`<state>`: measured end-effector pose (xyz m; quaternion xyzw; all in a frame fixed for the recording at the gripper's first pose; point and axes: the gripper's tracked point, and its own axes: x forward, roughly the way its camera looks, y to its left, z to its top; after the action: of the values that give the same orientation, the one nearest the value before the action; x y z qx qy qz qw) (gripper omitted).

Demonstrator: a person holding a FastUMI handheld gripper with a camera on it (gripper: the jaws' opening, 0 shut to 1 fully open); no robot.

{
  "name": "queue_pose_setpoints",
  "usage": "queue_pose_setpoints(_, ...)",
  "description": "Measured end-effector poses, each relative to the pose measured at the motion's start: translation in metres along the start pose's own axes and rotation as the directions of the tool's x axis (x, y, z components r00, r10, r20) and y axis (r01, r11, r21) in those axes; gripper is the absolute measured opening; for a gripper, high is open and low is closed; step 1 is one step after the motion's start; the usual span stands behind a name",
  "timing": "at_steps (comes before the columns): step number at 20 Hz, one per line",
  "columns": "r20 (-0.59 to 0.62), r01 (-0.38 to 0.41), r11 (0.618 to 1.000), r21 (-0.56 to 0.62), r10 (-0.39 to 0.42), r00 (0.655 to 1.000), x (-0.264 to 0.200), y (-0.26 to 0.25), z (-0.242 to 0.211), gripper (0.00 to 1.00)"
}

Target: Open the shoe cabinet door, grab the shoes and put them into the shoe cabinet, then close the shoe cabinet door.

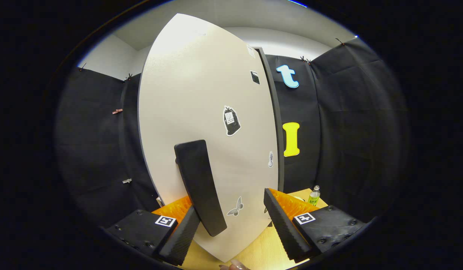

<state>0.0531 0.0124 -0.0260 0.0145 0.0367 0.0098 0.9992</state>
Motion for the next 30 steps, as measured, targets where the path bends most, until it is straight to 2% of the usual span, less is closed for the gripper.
queue_pose_setpoints(8,-0.017,-0.032,0.999,-0.034,0.032,0.999,0.008,0.056,-0.011,1.00)
queue_pose_setpoints(14,-0.015,-0.066,0.997,-0.046,0.066,0.998,0.006,0.079,-0.014,1.00)
queue_pose_setpoints(30,-0.018,-0.009,0.998,-0.060,0.008,1.000,0.000,0.075,-0.019,1.00)
